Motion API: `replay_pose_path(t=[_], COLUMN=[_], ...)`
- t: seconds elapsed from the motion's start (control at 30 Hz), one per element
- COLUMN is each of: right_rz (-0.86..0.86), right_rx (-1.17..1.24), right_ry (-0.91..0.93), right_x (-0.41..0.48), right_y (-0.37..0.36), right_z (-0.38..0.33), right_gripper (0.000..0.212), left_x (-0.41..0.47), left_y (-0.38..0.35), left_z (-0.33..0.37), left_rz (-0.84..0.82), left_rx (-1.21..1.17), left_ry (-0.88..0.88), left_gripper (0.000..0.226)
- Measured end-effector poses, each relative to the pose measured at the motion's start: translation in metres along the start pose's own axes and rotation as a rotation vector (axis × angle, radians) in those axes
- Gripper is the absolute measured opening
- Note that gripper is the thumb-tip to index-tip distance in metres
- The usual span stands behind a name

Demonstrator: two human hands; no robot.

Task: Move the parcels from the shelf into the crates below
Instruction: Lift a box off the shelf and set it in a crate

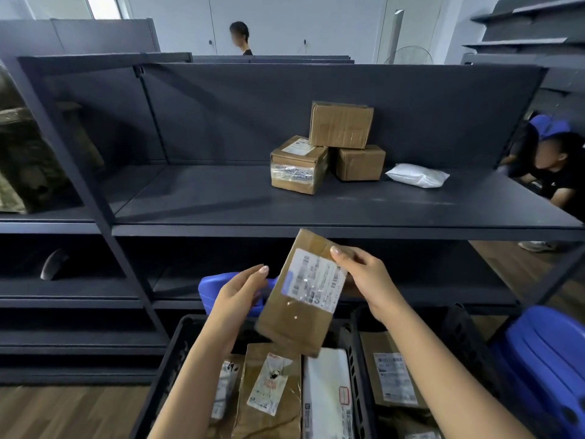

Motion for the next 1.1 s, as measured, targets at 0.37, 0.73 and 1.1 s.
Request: replay_pose_path(t=[0.37, 0.73, 1.1], right_rz=[0.217, 0.131, 0.241], right_rx=[0.234, -0.123, -0.177], right_ry=[-0.212, 0.150, 0.071], right_x=[-0.015, -0.038, -0.067], right_y=[-0.006, 0.002, -0.019], right_z=[0.043, 0.033, 0.067], right_gripper=[0.032, 0.033, 0.040], left_x=[-0.021, 0.001, -0.016], left_y=[-0.012, 0.011, 0.019], left_z=[-0.038, -0.023, -0.038], left_rz=[0.007, 0.071, 0.241], left_rx=[-0.242, -0.171, 0.071], left_ry=[0.078, 0.071, -0.225], left_gripper=[0.040, 0.060, 0.014])
Point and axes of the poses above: each hand's wrist, its own x-axis towards the middle knuckle, its own y-axis out of the back of the hand, z = x × y, the point moved 4 cm from there along x, towards the middle knuckle, and after that the axes turned 15 degrees about z, right-handed, at the moved point
